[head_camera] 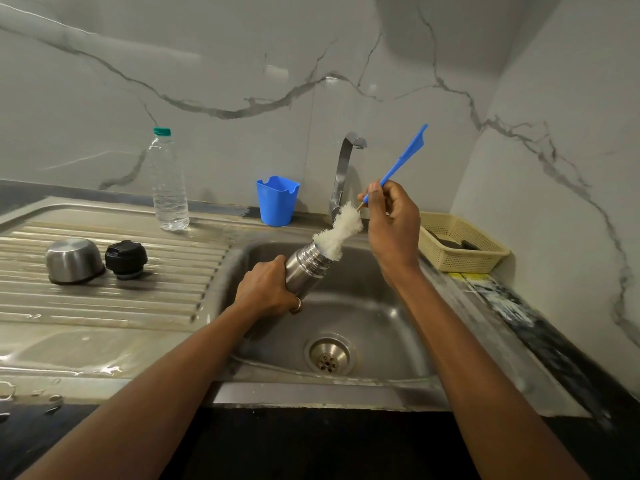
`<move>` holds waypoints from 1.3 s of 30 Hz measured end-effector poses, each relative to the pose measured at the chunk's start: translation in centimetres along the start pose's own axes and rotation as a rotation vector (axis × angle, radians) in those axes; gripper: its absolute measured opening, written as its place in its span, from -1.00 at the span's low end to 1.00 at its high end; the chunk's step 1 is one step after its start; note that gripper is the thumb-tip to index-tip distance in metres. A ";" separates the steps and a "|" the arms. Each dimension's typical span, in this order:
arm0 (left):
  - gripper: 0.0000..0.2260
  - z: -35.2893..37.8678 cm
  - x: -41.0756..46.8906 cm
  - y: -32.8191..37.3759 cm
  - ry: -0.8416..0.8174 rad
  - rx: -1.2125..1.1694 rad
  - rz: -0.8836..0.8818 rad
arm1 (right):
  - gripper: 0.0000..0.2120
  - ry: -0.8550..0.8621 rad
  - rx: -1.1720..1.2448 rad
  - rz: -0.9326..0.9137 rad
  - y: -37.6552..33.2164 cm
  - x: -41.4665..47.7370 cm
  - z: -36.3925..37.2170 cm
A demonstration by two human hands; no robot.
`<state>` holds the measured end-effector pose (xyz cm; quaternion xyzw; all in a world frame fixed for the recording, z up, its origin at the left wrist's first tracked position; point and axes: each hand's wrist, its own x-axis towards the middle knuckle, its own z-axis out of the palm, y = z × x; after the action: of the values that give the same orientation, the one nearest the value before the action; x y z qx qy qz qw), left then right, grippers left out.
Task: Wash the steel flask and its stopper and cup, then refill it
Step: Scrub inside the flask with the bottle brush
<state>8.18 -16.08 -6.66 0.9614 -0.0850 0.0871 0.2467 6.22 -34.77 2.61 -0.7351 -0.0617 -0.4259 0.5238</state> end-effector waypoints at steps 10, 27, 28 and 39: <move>-0.47 -0.1 -0.1 -0.2 -0.017 0.024 0.004 | -0.78 -0.140 0.170 0.101 0.4 -0.5 -0.6; -0.43 0.2 0.2 1.8 0.042 -0.221 -0.049 | -0.83 -0.230 0.081 0.091 1.0 -3.4 2.3; -0.43 0.4 0.3 2.0 0.020 -0.250 -0.049 | -0.81 -0.229 0.088 0.097 0.7 -3.5 2.7; -0.39 0.0 0.0 0.8 -0.005 -0.157 -0.024 | -0.73 -0.361 0.344 0.164 -0.6 -0.3 0.0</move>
<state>8.03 -16.77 -6.27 0.9402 -0.0806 0.0749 0.3223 5.69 -34.38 2.80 -0.7018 -0.1659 -0.2274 0.6544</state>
